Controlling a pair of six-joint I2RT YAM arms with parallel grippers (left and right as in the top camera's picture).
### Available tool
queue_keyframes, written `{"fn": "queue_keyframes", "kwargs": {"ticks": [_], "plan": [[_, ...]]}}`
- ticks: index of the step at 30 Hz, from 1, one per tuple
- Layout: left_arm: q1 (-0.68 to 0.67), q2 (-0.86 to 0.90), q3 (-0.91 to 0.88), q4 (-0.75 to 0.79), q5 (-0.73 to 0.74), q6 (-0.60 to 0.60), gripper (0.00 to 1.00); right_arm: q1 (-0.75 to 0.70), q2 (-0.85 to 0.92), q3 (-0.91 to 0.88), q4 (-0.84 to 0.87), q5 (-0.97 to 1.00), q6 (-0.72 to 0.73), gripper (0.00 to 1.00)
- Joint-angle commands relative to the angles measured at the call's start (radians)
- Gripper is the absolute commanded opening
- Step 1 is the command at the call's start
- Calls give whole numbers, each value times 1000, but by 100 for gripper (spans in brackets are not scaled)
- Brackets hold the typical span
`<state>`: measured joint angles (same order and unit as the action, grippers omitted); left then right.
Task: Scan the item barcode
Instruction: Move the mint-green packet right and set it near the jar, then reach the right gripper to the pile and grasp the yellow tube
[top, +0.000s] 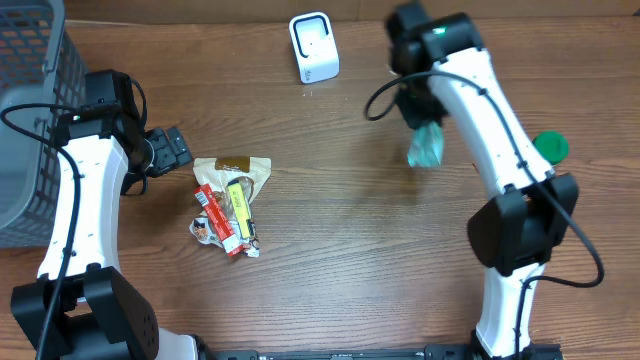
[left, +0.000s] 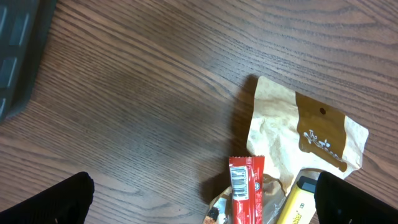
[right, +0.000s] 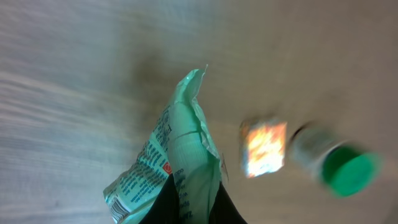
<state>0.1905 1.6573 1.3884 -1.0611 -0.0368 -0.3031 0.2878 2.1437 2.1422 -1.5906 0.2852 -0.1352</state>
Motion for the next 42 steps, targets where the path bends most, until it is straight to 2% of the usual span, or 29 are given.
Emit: {"fn": "queue_keyframes", "kwargs": {"ticks": [1,3,4,5,7,8,9,12,14,21,24,30,35,42], "plan": [[-1,-3,19,0,3,19,100,-115,16,-103,0,-130,62,4],[-1,-3,19,0,4,19,100,-167,16,-158,18,-130,61,5],[-1,-3,19,0,4,19,100,-193,16,-183,34,-130,61,21],[-1,-3,19,0,3,19,100,-217,16,-203,57,-130,61,43],[-1,-3,19,0,4,19,100,-258,16,-222,103,-130,61,61],[-1,-3,19,0,3,19,100,-275,16,-222,130,-130,62,67],[-1,-3,19,0,4,19,100,-285,15,-222,151,-130,72,69],[-1,-3,19,0,3,19,99,-307,14,-209,211,-138,134,69],[-1,-3,19,0,4,19,100,-307,14,-192,241,-218,148,68],[-1,-3,19,0,4,19,100,-221,14,-150,318,-801,166,60],[-1,-3,19,0,4,19,100,-145,14,-163,340,-953,167,54],[-1,-3,19,0,4,19,100,51,14,-198,341,-926,166,47],[-1,-3,19,0,4,19,100,219,15,-212,345,-917,167,46],[-1,-3,19,0,4,19,100,435,14,-217,346,-687,266,45]]}}
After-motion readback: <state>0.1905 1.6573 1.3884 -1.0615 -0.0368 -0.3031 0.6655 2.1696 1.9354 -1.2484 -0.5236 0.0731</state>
